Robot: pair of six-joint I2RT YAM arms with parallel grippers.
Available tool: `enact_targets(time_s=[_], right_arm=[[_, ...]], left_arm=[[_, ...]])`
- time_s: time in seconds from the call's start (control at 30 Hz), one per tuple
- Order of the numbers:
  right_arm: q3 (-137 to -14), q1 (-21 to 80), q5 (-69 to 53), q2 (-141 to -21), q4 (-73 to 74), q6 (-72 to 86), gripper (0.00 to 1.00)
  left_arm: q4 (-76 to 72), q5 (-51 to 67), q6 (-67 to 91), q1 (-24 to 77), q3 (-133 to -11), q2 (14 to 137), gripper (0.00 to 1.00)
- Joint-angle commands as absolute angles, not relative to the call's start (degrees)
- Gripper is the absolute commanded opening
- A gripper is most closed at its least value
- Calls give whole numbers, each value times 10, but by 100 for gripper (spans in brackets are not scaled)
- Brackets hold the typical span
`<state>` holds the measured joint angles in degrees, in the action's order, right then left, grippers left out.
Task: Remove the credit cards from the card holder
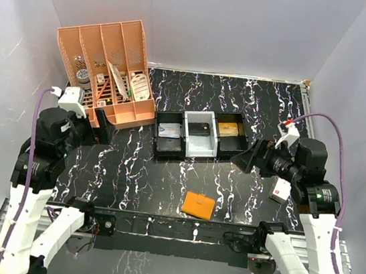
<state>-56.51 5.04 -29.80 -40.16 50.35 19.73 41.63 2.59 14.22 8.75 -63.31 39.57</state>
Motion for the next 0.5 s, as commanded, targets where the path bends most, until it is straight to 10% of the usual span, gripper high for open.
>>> enact_targets(time_s=[0.0,0.47], right_arm=[[-518,50,-458,-417,462,208,98],[-462,103,-385,-514,456,209,98]], left_arm=[[416,-65,172,86,-616,362,99],[354,143,342,87,-462,305,99]])
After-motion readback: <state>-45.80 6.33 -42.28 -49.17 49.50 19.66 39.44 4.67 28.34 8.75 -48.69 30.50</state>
